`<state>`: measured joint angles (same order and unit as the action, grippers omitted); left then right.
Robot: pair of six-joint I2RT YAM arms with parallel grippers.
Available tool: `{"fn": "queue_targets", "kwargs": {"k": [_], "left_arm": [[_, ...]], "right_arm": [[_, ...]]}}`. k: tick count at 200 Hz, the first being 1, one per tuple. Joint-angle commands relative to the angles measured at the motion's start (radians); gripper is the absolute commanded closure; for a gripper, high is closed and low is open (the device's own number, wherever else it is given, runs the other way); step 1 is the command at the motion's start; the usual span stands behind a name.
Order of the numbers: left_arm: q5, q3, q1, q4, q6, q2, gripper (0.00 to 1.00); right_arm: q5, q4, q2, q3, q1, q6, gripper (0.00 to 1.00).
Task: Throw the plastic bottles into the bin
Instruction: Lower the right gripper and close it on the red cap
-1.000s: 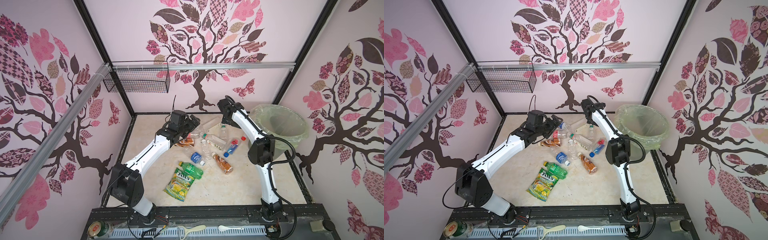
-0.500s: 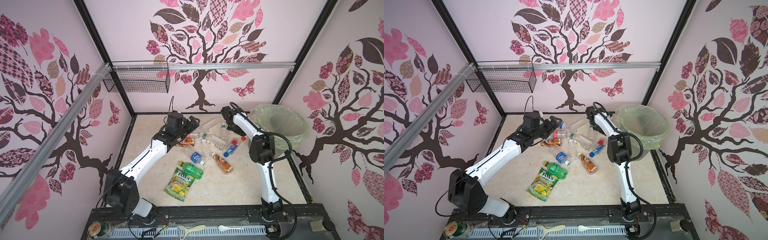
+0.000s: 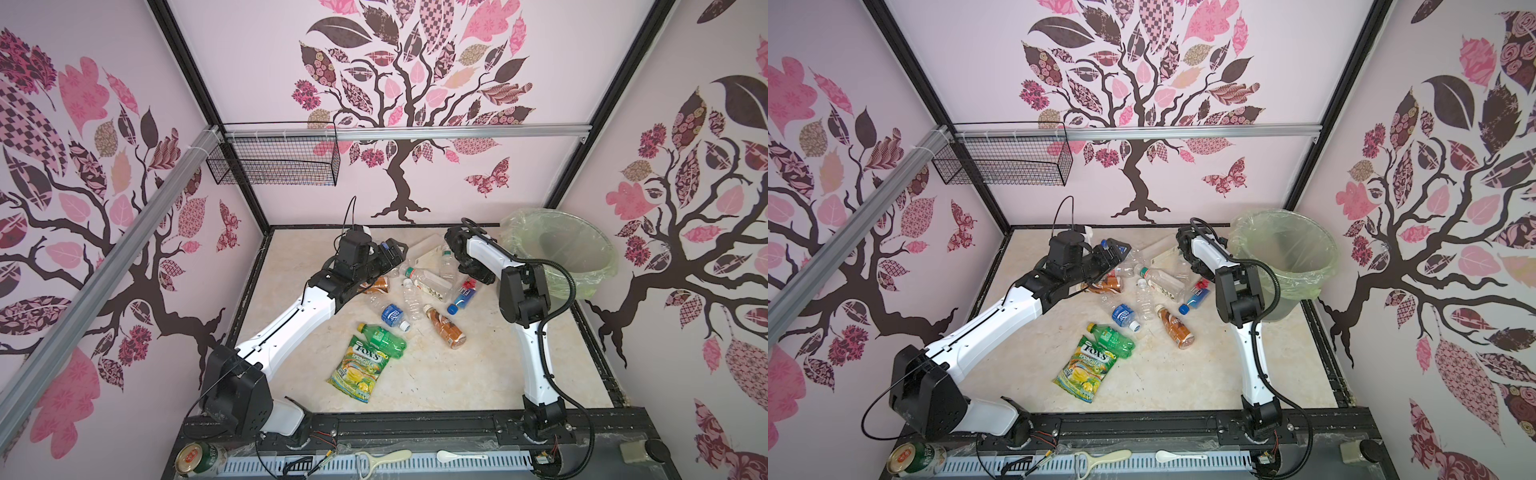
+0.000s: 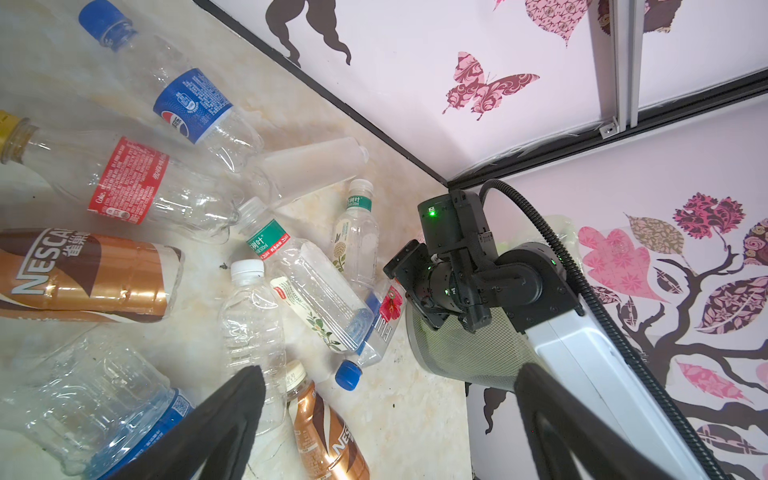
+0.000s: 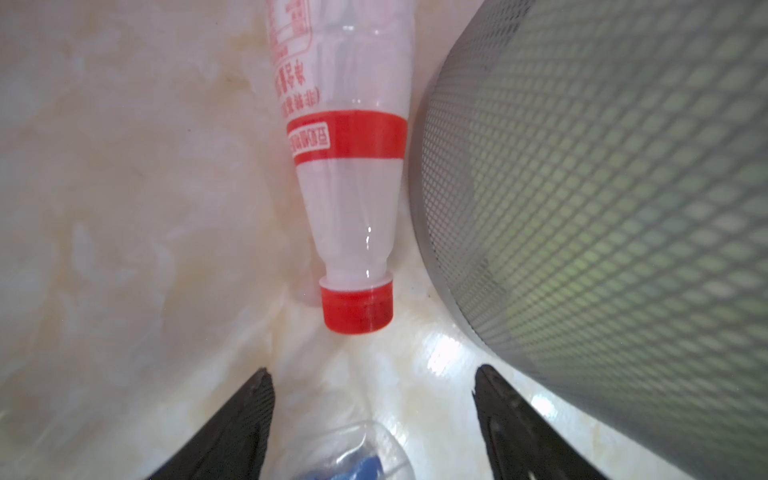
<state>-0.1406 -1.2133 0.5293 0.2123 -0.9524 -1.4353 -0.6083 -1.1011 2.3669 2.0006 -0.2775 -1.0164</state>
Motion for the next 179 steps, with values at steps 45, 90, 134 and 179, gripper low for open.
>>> {"fn": "queue_targets", "kwargs": {"k": [45, 90, 134, 179], "left_arm": [[0.022, 0.045, 0.025, 0.021, 0.053, 0.037, 0.02], [0.029, 0.047, 0.029, 0.026, 0.058, 0.032, 0.02], [0.036, 0.038, 0.029, 0.031, 0.067, 0.024, 0.02], [0.042, 0.026, 0.028, 0.036, 0.072, 0.010, 0.02]], "right_arm": [[-0.029, 0.079, 0.032, -0.001, 0.041, 0.051, 0.28], [-0.024, 0.080, 0.057, 0.013, 0.046, 0.040, 0.34], [-0.024, 0.078, 0.084, 0.023, 0.049, 0.033, 0.41], [-0.025, 0.082, 0.090, 0.020, 0.061, 0.034, 0.50]]}}
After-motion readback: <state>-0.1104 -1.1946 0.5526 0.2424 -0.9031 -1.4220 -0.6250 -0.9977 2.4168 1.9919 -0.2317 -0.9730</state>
